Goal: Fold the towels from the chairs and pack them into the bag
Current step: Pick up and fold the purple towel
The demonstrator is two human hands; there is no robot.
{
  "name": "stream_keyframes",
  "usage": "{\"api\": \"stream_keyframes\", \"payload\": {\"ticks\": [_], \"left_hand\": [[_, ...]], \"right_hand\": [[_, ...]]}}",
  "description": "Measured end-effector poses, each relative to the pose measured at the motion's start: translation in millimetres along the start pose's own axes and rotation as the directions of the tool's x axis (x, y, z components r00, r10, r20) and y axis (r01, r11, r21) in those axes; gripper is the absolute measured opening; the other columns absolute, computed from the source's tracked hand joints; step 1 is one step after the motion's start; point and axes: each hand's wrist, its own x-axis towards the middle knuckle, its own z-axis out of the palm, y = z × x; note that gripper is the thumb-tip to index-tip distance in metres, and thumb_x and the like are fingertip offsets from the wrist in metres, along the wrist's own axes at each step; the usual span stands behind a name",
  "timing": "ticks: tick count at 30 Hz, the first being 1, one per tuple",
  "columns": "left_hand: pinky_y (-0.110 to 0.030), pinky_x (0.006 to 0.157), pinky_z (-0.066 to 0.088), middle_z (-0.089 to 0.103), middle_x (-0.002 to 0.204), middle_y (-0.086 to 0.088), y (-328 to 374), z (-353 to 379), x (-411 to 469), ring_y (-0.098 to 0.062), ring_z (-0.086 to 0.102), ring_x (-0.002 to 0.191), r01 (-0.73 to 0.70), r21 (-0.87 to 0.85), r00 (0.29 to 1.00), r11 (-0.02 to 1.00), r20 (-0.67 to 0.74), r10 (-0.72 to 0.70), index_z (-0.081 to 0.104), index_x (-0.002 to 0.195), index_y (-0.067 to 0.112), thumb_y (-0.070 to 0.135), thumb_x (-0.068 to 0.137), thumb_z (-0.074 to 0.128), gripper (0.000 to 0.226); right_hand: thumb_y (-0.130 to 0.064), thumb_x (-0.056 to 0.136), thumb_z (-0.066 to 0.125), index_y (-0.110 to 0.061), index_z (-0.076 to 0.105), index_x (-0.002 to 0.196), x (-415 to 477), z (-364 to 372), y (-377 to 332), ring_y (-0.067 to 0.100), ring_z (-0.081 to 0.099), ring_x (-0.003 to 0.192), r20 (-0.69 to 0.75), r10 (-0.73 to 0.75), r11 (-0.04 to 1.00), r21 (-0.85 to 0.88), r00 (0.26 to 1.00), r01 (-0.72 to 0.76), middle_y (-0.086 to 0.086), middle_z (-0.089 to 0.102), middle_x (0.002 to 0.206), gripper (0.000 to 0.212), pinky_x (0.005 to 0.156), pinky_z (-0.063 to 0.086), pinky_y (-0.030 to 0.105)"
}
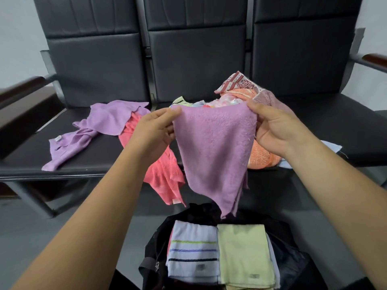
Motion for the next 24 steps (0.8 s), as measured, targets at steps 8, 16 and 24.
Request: {"api": "stream_keyframes", "payload": {"ticks": [8, 16, 24], "left_hand": [[-0.038, 0.086, 0.053, 0.074, 0.095, -0.007, -5, -1, -3, -0.018, 0.065, 0.089, -0.134, 0.25, 0.987, 0.959, -0.056, 0.152, 0.074, 0.103, 0.014, 0.008, 0.096, 0.066, 0.012], [-0.039, 0.085, 0.048, 0.066, 0.091, -0.01, -8, 4, -3, -0.023, 0.056, 0.085, -0.073, 0.104, 0.991, 0.992, -0.108, 0.085, 0.078, 0.094, 0.014, 0.018, 0.095, 0.069, 0.009], [-0.042, 0.094, 0.057, 0.078, 0.098, -0.008, -11, 1, -5, -0.019, 0.071, 0.093, -0.11, 0.231, 0.983, 0.967, -0.117, 0.14, 0.075, 0.103, 0.011, 0.003, 0.09, 0.071, 0.016]], "right_hand": [[-0.004, 0.091, 0.07, -0.002, 0.07, 0.114, 10, -10, 3, 0.023, 0.072, 0.109, -0.064, -0.104, 0.967, -0.241, 0.993, 0.086, 0.013, 0.075, 0.116, 0.023, 0.09, 0.059, 0.035], [-0.002, 0.09, 0.072, -0.003, 0.071, 0.113, 9, -7, 2, 0.023, 0.073, 0.107, -0.078, -0.046, 0.999, -0.029, 0.996, 0.044, 0.016, 0.072, 0.12, 0.024, 0.091, 0.06, 0.035], [0.005, 0.091, 0.065, 0.001, 0.071, 0.103, 7, -12, 1, 0.025, 0.071, 0.111, -0.035, -0.076, 0.983, -0.171, 0.997, 0.069, 0.02, 0.072, 0.119, 0.014, 0.096, 0.057, 0.033]]}}
